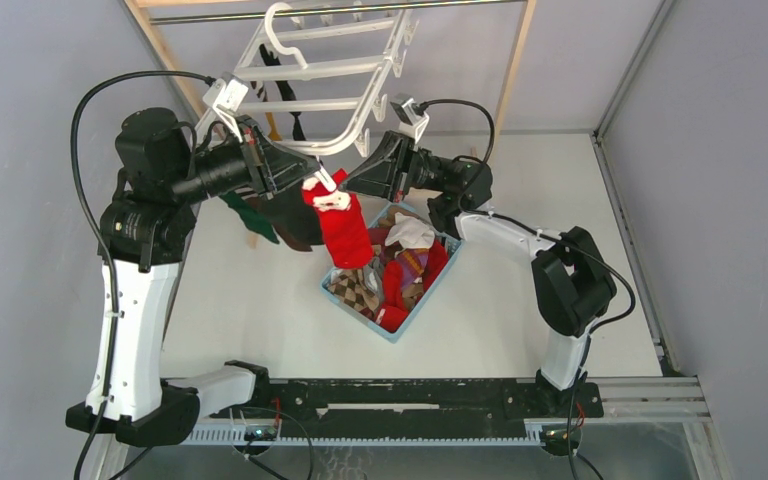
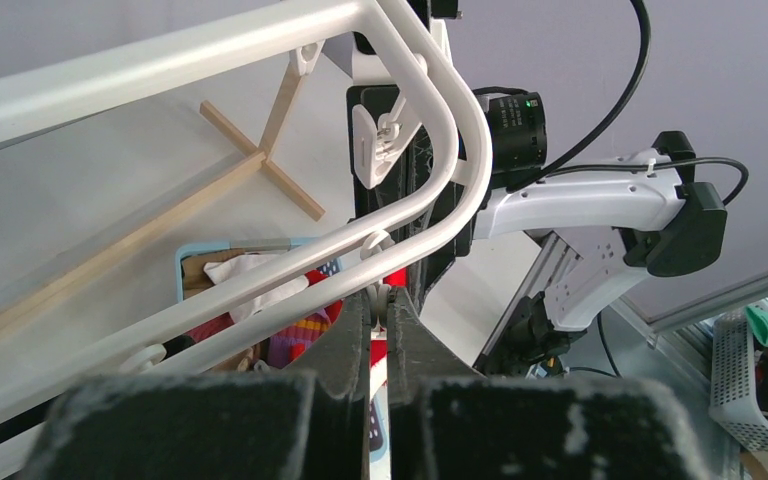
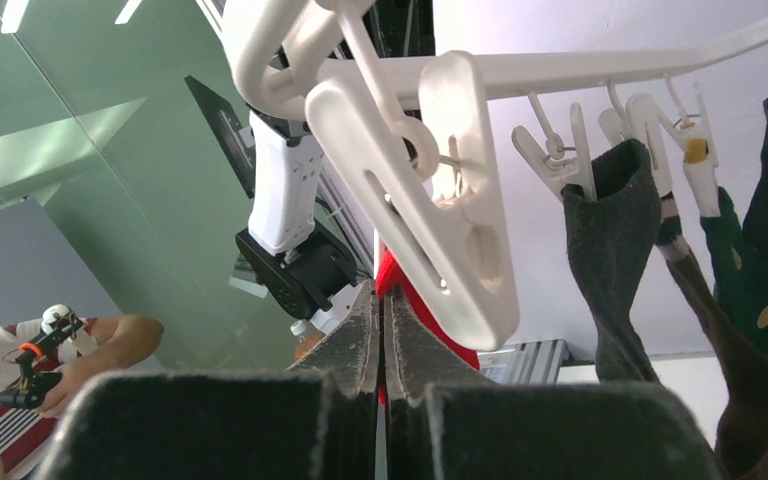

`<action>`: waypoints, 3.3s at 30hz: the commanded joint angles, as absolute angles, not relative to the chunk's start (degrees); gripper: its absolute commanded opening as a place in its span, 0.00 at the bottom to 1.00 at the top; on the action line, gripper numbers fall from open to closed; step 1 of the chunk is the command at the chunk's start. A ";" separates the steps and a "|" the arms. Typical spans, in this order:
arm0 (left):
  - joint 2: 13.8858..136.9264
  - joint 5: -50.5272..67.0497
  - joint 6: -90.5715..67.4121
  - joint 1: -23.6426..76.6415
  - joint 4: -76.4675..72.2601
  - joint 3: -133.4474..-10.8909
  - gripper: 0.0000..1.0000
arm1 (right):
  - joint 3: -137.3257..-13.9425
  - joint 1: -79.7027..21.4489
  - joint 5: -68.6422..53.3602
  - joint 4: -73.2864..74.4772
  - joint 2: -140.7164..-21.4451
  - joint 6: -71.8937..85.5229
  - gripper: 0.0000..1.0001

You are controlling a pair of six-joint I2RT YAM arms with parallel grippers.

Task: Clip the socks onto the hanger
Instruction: Clamp the sock onto the hanger, then open the clamp at the hanger.

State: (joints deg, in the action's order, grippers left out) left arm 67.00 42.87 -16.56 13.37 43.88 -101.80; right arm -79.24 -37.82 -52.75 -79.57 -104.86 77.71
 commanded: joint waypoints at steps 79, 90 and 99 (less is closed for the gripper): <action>49.82 40.90 -9.04 10.37 46.16 -78.53 0.00 | -70.94 -33.36 -38.63 -46.54 -89.40 42.99 0.64; 49.41 40.46 -8.73 10.28 48.54 -80.25 0.00 | -75.80 -37.43 -30.41 -34.54 -86.82 23.05 0.67; 48.99 40.26 -8.61 10.03 50.35 -81.88 0.00 | -78.37 -39.02 -23.39 -32.27 -87.08 16.26 0.57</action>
